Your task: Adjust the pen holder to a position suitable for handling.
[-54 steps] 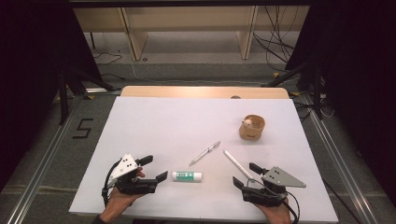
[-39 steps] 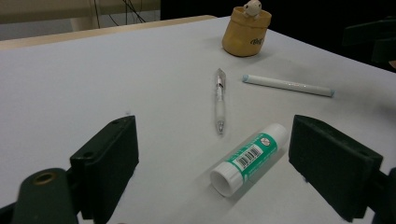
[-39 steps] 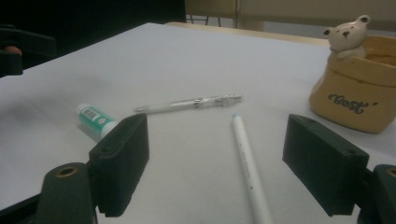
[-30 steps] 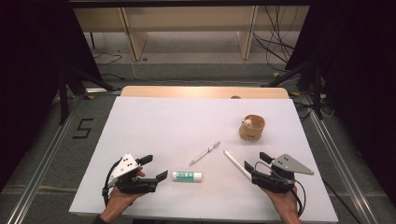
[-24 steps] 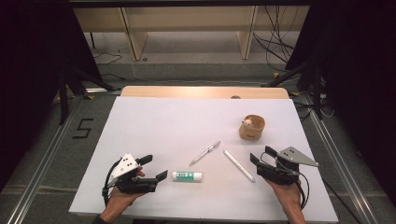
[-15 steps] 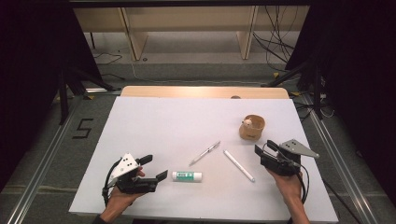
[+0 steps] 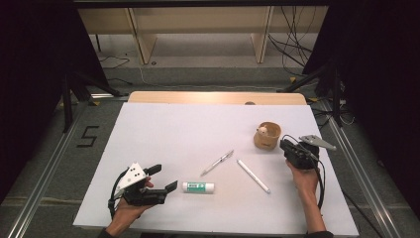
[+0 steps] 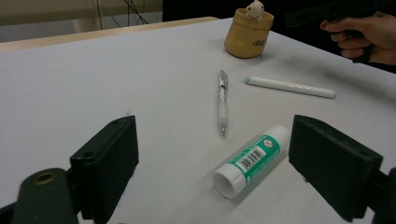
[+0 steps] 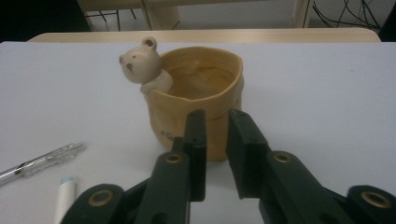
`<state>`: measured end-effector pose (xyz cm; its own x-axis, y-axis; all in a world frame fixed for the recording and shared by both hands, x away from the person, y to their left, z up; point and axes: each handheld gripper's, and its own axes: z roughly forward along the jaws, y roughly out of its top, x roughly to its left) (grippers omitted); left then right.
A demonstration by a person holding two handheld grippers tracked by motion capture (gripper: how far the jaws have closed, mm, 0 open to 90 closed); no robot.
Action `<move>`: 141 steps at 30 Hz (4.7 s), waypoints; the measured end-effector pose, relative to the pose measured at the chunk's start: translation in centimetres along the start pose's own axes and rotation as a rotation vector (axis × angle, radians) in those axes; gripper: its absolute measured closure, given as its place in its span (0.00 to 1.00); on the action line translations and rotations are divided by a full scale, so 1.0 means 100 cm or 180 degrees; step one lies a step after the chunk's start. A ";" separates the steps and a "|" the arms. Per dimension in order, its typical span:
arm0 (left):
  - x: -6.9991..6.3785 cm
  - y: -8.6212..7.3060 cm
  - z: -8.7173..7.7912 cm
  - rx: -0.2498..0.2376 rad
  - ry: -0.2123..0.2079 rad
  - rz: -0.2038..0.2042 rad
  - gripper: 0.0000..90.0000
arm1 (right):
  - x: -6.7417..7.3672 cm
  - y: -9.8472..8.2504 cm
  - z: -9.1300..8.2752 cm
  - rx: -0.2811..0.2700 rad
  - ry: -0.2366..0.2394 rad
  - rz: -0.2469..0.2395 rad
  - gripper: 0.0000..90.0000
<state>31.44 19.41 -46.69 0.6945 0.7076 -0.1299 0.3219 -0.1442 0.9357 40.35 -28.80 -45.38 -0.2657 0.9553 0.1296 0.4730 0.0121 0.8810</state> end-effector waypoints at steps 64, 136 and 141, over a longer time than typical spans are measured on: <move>-0.001 0.001 0.002 0.0014 -0.0021 0.0025 0.17 | 0.016 0.007 0.086 0.0674 -0.0165 -0.0011 1.00; -0.001 0.001 0.000 0.0010 -0.0021 0.0048 0.17 | 0.143 0.015 0.128 0.0839 0.0409 -0.0530 0.99; -0.001 0.001 0.001 0.0022 -0.0019 0.0052 0.17 | 0.137 0.019 0.121 0.0797 0.0418 -0.0507 0.94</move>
<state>31.45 19.29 -46.63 0.7035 0.7011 -0.1165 0.3149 -0.1605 0.9355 47.76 -12.13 -47.47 -0.4513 0.8895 0.0711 0.6044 0.2461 0.7577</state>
